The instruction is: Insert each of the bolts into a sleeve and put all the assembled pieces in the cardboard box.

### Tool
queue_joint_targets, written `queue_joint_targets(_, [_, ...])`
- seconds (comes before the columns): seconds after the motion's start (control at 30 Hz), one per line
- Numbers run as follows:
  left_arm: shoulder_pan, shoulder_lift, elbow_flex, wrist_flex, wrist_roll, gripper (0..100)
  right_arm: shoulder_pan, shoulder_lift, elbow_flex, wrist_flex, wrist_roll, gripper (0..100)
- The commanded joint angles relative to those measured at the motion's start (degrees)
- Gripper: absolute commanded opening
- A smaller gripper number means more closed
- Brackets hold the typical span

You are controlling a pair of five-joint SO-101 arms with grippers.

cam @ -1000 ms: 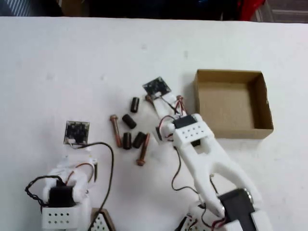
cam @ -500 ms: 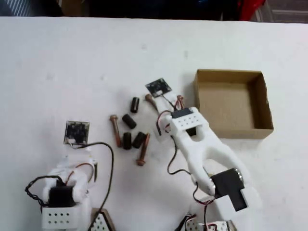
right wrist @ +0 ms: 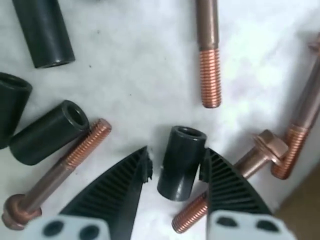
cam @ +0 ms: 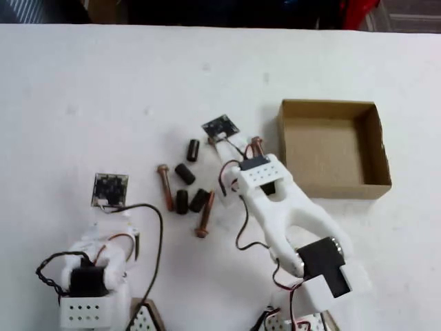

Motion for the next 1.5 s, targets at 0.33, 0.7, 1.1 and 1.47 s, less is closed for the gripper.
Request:
queue_joint_targets(0.33, [-0.13, -0.57, -0.18, 0.18, -0.44, 2, 2.95, 0.48, -3.6, -1.63, -0.09, 3.5])
queue_joint_targets(0.7, [-0.13, -0.57, -0.18, 0.18, -0.44, 2, 2.77, -2.68, -3.52, 0.75, 0.0, 1.6])
queue_joint_targets(1.1, [-0.13, -0.57, -0.18, 0.18, -0.44, 2, 2.42, -34.86, -3.16, 19.3, 0.0, 1.6])
queue_joint_targets(1.47, [-0.22, -0.57, -0.18, 0.18, -0.44, 2, 2.51, -58.86, 7.91, 19.03, 0.09, 1.6])
